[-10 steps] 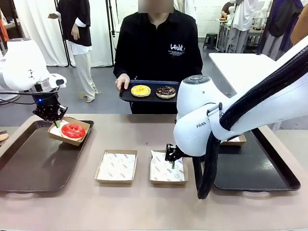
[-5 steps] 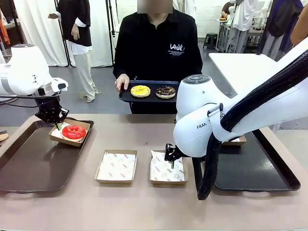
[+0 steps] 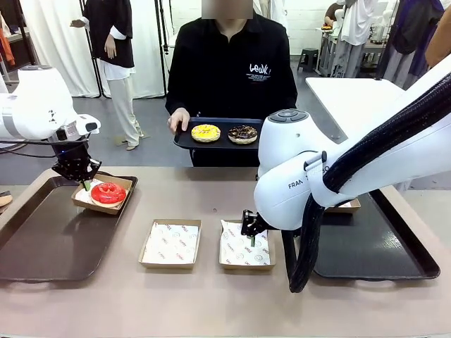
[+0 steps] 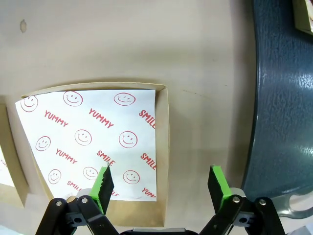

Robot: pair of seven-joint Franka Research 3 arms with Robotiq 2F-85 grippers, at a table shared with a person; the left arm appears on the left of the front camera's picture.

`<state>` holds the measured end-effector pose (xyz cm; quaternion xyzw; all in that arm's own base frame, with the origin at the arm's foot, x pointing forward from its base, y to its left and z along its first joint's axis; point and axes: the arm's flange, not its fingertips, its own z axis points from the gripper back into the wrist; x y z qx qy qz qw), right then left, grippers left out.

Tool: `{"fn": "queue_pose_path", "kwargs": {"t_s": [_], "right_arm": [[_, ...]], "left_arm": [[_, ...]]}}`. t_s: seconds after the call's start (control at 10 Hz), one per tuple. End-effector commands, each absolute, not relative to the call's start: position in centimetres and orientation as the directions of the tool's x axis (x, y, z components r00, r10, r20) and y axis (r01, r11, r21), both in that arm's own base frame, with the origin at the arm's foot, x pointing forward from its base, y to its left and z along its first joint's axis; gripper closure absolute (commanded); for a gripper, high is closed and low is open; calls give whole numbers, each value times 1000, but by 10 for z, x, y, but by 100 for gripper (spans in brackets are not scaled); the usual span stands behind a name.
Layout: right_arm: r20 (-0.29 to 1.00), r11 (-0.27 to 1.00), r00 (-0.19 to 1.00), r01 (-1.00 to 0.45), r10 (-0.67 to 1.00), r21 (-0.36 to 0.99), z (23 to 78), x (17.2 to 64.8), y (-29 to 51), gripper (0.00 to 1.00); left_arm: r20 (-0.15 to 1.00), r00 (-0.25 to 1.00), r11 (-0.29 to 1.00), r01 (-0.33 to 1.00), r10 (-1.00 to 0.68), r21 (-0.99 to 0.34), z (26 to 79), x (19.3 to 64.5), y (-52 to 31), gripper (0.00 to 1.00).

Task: Individually package the donuts and arrange them on the tray.
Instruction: Place the picked Paper togo box on the Handle tray while simultaneously picking up another Paper togo box from the table with the other hand.

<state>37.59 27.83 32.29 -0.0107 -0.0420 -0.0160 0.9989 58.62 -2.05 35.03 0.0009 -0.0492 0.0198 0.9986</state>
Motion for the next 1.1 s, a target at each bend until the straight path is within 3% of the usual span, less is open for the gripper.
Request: {"fn": "queue_pose_path", "kwargs": {"t_s": [0.0,0.1,0.2,0.3,0.4,0.5,0.6,1.0], "right_arm": [[113,999,992,52,-52,2,318,375,278,0],[111,999,993,42,-43,11,318,376,277,10],[103,999,993,49,-50,12,318,377,276,58],[101,999,993,52,-53,13,318,378,276,59],[92,999,994,50,-51,17,318,378,276,100],[91,998,994,54,-55,20,318,378,275,74],[90,998,994,58,-60,21,318,379,275,100],[97,998,993,65,-67,24,318,380,275,100]], "left_arm": [[110,993,998,-53,50,29,349,592,-21,40],[109,993,998,-51,48,27,349,592,-22,0],[109,993,999,-46,43,25,349,591,-20,0],[107,993,999,-42,40,25,350,589,-19,28],[99,994,999,-39,37,22,351,587,-19,19],[96,995,999,-37,35,19,352,587,-18,0],[94,995,999,-34,32,19,352,586,-18,0],[97,995,999,-32,30,15,356,582,-16,0]]}}
